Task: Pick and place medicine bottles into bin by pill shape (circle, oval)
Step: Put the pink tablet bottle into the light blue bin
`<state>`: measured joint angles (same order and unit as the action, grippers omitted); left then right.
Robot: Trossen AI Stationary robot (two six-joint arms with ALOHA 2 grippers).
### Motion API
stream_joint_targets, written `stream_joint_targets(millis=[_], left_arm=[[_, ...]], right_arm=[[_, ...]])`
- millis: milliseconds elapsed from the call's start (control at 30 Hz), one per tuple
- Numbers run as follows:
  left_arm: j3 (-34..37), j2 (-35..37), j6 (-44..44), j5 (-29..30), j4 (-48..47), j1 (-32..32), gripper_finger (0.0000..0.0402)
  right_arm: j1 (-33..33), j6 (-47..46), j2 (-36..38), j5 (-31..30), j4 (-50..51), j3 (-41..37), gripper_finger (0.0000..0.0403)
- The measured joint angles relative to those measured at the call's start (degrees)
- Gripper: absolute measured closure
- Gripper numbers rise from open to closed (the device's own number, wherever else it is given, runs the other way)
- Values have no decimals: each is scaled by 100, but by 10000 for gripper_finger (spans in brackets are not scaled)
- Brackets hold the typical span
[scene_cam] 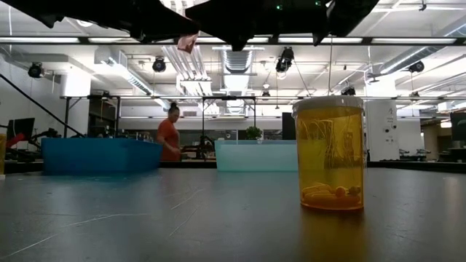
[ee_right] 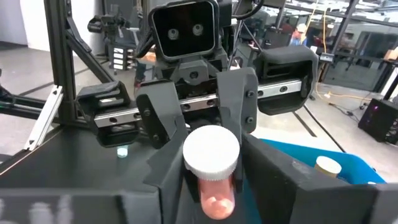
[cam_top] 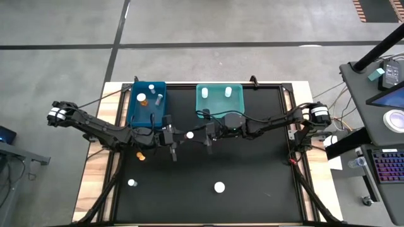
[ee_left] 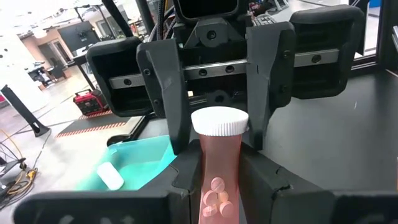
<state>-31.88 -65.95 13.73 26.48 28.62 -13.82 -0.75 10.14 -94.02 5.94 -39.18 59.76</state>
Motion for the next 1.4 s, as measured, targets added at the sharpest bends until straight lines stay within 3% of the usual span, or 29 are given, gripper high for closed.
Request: stream_joint_targets(millis=[300, 567, 767, 933, 1033, 1400], left_arm=[[0, 4, -141, 19, -11, 0, 332], [2, 36, -126, 12, -148, -2, 239], [0, 267, -129, 451, -754, -4, 191], [2, 672, -415, 560, -1576, -4, 181], [2, 868, -629, 557, -1925, -10, 180], [16, 935, -738, 556, -2025, -13, 180]], right_arm=[[0, 61, 4, -14, 4, -4, 292], [2, -57, 7, 1, 75, -4, 281], [6, -92, 28, -57, 344, -8, 287], [111, -125, 220, -950, 1018, -13, 282], [389, -127, 343, -1358, 1534, -8, 282], [2135, -712, 140, -1366, 1788, -230, 282]])
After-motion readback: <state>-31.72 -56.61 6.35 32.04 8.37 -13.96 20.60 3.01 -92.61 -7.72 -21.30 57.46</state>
